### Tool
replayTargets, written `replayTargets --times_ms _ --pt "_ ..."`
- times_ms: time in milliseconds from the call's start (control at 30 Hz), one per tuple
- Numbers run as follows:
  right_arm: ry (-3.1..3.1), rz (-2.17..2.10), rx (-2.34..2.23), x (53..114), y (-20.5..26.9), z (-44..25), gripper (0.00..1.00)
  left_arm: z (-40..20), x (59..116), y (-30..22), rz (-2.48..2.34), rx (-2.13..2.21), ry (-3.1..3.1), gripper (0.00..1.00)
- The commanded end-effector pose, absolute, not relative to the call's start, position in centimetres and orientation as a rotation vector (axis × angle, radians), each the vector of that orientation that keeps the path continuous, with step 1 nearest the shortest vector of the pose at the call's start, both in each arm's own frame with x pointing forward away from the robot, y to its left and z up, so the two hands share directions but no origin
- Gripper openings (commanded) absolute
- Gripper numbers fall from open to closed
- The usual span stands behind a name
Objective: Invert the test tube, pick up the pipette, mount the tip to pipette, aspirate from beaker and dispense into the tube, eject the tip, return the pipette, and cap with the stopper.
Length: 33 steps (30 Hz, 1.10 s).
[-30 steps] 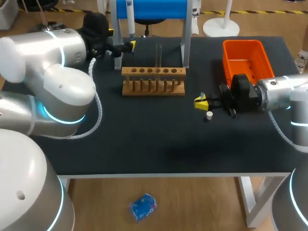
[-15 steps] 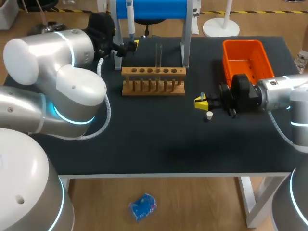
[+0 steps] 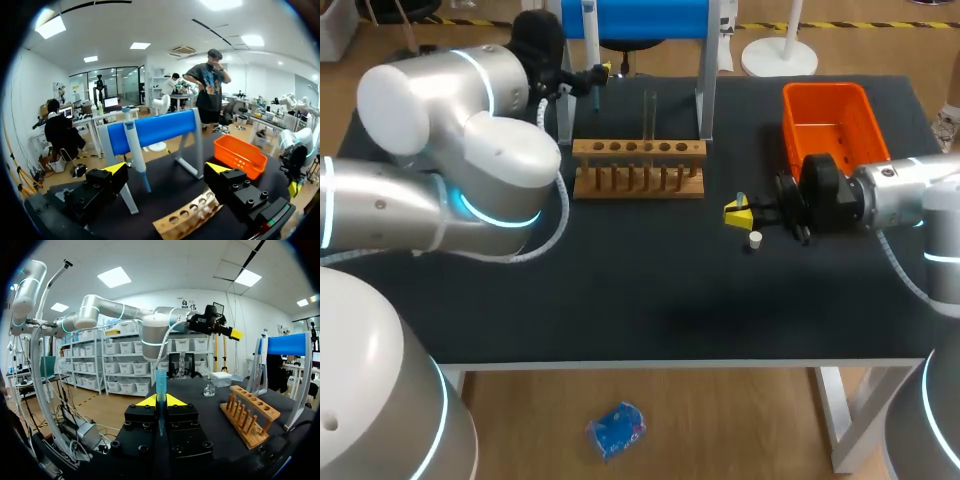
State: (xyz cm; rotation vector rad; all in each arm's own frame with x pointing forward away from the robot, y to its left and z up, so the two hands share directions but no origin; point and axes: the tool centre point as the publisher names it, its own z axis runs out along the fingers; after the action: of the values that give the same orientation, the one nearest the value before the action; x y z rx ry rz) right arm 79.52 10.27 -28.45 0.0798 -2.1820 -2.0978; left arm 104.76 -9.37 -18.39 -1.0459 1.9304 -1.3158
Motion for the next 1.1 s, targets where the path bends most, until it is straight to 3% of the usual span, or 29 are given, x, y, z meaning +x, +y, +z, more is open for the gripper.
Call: replayTargets --times_ms 33,1100 --pt "-2.184 -2.095 0.081 79.5 10.2 -28.4 0.00 -19.3 107.6 -11.4 -1.299 -1.071 1.886 1.00" --pt "-2.184 -2.095 0.081 79.5 10.2 -28.4 0.00 -20.5 115.8 -11.2 -1.234 -1.212 1.721 1.00"
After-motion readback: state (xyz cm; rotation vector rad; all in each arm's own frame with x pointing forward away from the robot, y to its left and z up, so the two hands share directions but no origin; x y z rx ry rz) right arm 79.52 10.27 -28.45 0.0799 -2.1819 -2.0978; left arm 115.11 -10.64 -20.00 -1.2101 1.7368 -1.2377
